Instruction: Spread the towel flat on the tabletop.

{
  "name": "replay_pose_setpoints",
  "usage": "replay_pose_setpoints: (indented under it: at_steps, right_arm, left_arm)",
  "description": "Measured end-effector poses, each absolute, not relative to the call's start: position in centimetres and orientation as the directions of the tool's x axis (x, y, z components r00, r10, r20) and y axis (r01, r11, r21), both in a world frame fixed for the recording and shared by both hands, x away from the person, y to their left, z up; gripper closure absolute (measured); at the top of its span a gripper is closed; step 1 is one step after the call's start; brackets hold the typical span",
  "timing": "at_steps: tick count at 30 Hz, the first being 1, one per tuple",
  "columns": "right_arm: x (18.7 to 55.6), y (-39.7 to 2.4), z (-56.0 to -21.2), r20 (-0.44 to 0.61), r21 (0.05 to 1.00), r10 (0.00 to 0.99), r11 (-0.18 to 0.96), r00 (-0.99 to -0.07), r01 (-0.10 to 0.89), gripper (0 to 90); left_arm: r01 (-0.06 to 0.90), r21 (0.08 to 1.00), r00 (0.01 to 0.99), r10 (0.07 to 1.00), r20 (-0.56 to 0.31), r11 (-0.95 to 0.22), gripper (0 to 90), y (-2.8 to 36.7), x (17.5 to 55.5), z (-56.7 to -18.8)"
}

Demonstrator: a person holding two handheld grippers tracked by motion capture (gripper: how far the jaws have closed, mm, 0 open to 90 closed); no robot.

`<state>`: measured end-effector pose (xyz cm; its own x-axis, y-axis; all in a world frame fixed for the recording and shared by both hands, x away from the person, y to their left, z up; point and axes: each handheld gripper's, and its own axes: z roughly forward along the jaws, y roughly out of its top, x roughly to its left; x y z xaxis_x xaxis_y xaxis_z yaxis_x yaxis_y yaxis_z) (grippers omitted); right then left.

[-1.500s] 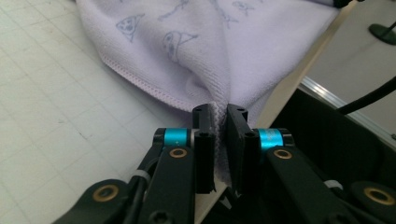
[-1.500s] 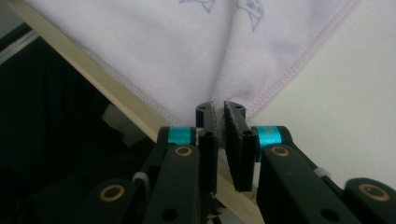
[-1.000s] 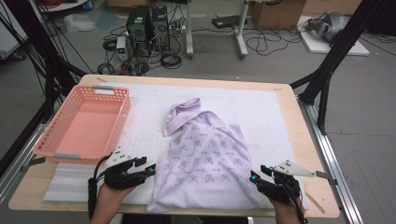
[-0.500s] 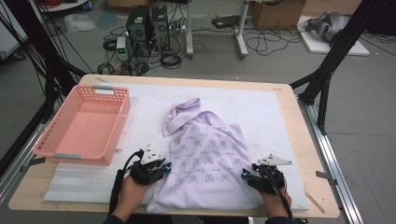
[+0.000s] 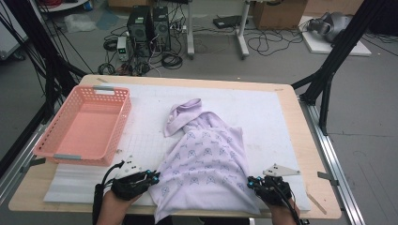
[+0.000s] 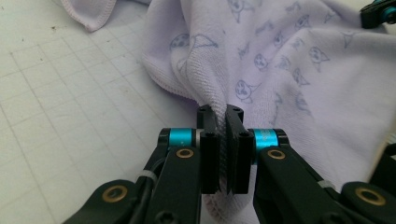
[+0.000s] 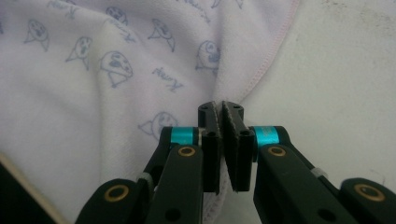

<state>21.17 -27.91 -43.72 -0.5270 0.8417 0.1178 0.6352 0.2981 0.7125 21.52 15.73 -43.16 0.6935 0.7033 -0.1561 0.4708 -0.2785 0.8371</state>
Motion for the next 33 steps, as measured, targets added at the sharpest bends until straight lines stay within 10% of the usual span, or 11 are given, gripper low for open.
replay_pose_setpoints:
  at_steps: [19, 24, 33]
  right_arm:
    - [16.8, -28.9, -43.2, 0.161, 0.671, 0.801, 0.34, -0.577, 0.659, 85.2]
    - [16.8, -29.1, -42.6, 0.136, 0.738, 0.82, 0.291, -0.556, 0.609, 63.6]
    - [21.0, -27.8, -43.3, 0.101, 0.746, 0.875, 0.249, -0.474, 0.618, 54.2]
  left_arm:
    - [0.508, 0.807, 0.744, 0.626, -0.235, -0.301, 83.3, 17.6, 17.3, -43.2]
    - [0.505, 0.838, 0.699, 0.669, -0.254, -0.209, 55.1, 18.5, 18.2, -43.1]
    - [0.503, 0.855, 0.653, 0.704, -0.281, -0.125, 53.5, 17.2, 22.8, -42.2]
